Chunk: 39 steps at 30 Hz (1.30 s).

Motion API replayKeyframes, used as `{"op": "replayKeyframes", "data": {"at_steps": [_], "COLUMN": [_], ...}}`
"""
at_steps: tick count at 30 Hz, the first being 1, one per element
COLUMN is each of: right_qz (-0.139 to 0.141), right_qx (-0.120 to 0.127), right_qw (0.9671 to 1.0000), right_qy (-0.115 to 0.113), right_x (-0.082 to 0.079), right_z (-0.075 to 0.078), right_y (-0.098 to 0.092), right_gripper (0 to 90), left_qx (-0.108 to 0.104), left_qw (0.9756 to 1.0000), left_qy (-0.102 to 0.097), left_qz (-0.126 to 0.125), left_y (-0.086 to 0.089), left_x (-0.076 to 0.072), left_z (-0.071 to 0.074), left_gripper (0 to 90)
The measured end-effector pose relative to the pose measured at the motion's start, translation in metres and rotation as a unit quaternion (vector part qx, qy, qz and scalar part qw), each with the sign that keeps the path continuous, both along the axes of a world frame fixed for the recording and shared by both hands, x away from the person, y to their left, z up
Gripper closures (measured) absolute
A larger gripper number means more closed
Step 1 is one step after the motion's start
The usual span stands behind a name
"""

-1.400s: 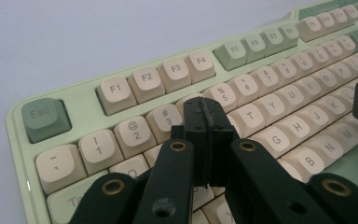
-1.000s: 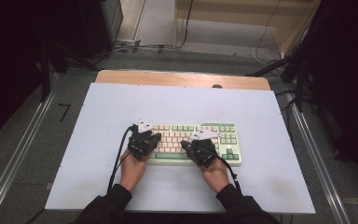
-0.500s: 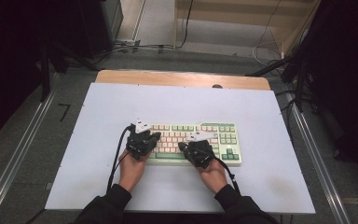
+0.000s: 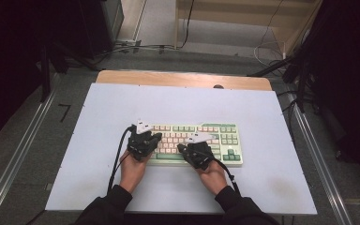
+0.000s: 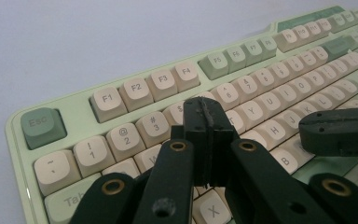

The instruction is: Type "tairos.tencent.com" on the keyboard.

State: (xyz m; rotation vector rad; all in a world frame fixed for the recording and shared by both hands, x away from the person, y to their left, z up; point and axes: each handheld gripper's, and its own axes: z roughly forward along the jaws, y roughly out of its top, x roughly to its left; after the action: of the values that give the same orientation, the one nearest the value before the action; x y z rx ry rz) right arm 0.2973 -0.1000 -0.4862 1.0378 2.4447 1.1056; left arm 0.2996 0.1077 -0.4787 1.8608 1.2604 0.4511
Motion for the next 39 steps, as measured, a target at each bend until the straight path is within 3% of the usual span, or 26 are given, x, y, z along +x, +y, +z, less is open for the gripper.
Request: {"op": "replayKeyframes", "data": {"at_steps": [30,34,39], "right_qz": [0.001,0.001,-0.001], "right_qx": [-0.006,0.003,0.014], "right_qw": [1.0,0.9999,0.9999], "right_qy": [0.003,0.011,0.001], "right_x": [-0.0004,0.0012,-0.0005], "right_z": [-0.0033,-0.0022,0.0047], "right_y": [0.0028,0.0005,-0.0034], "right_gripper": [87.3,87.3,87.3], "left_qx": [-0.004,-0.008,-0.014], "left_qw": [1.0,1.0,0.9999], "left_qy": [0.0,0.0,0.002], "left_qz": [0.001,0.001,0.001], "left_y": [-0.0003,0.0001,0.0], "left_x": [-0.0004,-0.0003,0.0], "left_z": [0.0005,0.0008,0.0009], "left_gripper": [90.0,90.0,90.0]}}
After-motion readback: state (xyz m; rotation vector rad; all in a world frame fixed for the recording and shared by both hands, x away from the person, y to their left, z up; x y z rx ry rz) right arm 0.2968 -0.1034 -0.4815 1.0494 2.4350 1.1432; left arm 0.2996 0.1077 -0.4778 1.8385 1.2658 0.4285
